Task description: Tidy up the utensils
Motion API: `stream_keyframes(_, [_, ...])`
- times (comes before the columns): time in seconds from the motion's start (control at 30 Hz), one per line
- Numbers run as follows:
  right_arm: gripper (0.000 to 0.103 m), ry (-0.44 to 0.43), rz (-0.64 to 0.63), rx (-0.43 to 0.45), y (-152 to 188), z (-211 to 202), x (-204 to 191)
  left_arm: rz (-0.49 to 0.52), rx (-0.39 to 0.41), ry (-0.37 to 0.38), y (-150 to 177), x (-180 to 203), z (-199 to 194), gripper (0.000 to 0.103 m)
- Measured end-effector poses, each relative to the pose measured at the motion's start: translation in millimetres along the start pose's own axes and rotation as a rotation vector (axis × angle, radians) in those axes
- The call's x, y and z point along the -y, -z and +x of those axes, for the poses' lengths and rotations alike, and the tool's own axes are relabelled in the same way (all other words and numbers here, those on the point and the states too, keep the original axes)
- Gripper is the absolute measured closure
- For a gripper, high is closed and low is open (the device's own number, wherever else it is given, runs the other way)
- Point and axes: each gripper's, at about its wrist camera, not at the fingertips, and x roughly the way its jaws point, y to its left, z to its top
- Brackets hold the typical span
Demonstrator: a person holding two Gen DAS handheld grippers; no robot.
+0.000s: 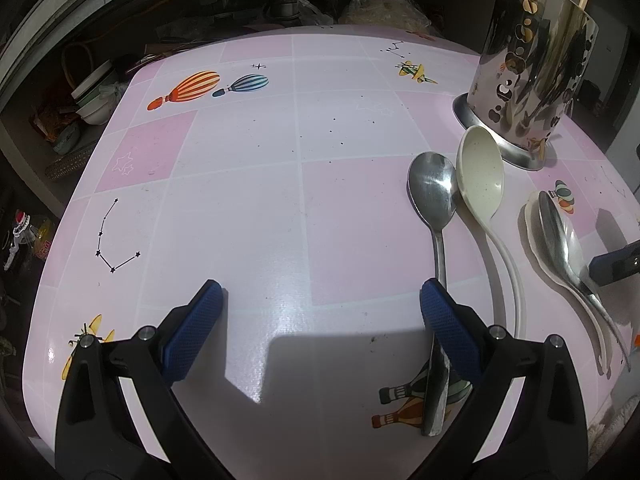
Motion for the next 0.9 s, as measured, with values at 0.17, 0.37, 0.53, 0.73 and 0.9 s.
stream_keyframes(0.17, [0.099, 0.100, -0.110, -0.015, 3.9, -3.1, -17.7, 0.000, 0.000, 0.000, 0.0, 0.1, 0.0, 0.007])
stream_keyframes(0.37, [0.074, 0.280, -0.320, -0.055, 22.3, 2.9, -49.0, 0.000, 0.000, 0.000, 0.2, 0.2, 0.1, 0.007])
stream_keyframes(0.53, [0.069, 0.329, -0.377, -0.085, 37.6, 3.2, -54.8, 0.000, 0.000, 0.000, 0.3, 0.4, 0.1, 0.007])
stream_keyframes(0.73, [0.069, 0.350, -0.402, -0.150, 52.0, 6.6, -51.9, 0.001, 0.000, -0.001, 0.3, 0.5, 0.1, 0.007])
stream_keyframes(0.9, [0.069, 0.338, -0.407, -0.170, 59.5, 5.3, -50.5, 0.000, 0.000, -0.001, 0.0, 0.4, 0.4, 0.007])
